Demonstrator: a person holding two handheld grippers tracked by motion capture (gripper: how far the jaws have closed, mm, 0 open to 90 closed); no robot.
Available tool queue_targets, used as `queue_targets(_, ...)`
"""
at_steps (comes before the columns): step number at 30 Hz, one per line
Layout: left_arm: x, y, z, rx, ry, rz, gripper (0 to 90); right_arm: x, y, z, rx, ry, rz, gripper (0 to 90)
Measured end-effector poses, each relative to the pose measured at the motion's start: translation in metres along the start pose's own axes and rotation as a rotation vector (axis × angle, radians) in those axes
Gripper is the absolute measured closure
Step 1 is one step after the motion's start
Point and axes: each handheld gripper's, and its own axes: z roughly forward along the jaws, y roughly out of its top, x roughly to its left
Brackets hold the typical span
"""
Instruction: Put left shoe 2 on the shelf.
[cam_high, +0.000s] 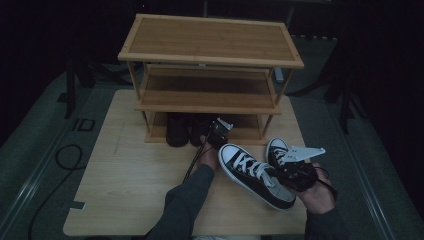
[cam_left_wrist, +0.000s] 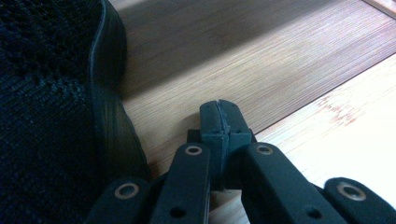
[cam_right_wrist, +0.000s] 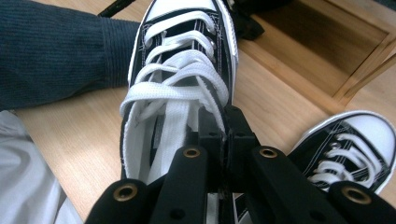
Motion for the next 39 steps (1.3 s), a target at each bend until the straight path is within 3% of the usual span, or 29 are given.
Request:
queue_targets(11, 0.001, 0.0, 0.0, 0.002, 0.004, 0.005, 90.0, -0.017, 0.013, -0.018, -0.004, -0.028, -0.02, 88.2)
queue_targets(28, 0.001, 0.0, 0.0, 0.0, 0.005, 0.004, 90.0, -0.042, 0.016, -0.031, -0.015, -0.047, 0.01, 88.2)
queue_targets(39, 0.001, 0.0, 0.0, 0.003, 0.003, 0.008, 90.0, -0.057, 0.028, -0.034, -0.024, -0.064, 0.014, 88.3)
